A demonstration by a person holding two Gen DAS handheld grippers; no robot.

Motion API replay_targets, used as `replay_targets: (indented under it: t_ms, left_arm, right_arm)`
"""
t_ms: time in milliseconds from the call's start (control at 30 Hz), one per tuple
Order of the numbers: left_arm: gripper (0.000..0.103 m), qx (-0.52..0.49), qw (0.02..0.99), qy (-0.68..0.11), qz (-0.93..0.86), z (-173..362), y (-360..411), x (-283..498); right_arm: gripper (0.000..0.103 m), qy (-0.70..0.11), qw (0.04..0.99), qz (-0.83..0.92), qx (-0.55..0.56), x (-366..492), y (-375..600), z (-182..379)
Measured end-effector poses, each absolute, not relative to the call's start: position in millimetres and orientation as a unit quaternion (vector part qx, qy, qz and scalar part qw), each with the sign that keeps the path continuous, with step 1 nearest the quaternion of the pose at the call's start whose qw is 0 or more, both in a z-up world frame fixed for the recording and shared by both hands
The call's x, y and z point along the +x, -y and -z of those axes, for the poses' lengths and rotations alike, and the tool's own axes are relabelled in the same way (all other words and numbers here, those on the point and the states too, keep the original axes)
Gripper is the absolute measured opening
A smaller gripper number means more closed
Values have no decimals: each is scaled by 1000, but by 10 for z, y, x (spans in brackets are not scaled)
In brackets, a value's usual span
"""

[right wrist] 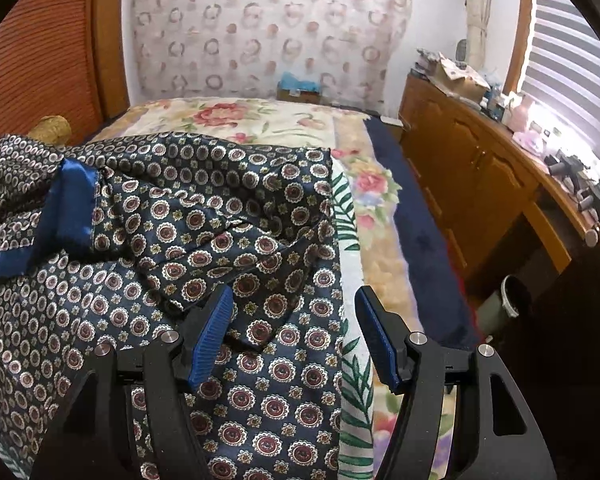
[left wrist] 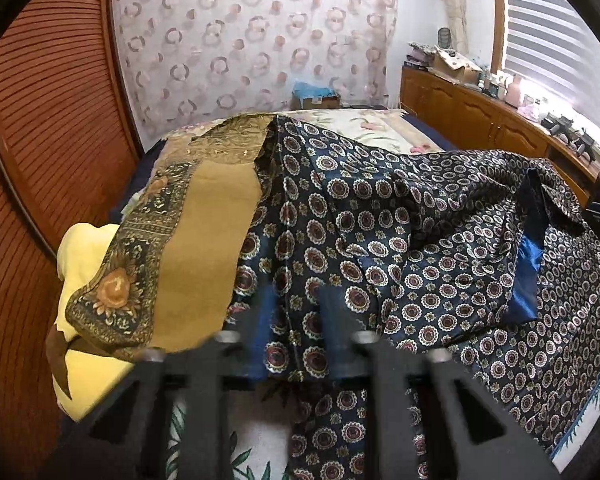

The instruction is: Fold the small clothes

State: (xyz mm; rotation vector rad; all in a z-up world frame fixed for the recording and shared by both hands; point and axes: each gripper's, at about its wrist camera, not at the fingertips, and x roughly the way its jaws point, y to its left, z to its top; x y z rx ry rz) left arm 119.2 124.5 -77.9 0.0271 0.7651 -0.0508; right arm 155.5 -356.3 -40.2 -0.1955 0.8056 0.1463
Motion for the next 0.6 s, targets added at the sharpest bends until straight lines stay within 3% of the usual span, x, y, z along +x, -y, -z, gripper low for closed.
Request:
replay_targets:
  t_ms: [67, 367, 600]
  left_arm:
    - [0, 7, 929, -369, 31, 734, -1254, 1189]
    - [0, -76, 950, -280, 111, 166, -1152, 832]
    - [0, -64, 953, -273, 114, 75, -1038, 755]
  right_arm:
    - [65, -392, 912, -72, -96, 1556, 3559, 416]
    - [65, -389, 914, -72, -88, 1594, 3598, 381]
    - [65, -388, 917, -82, -53, 1638, 3696, 288]
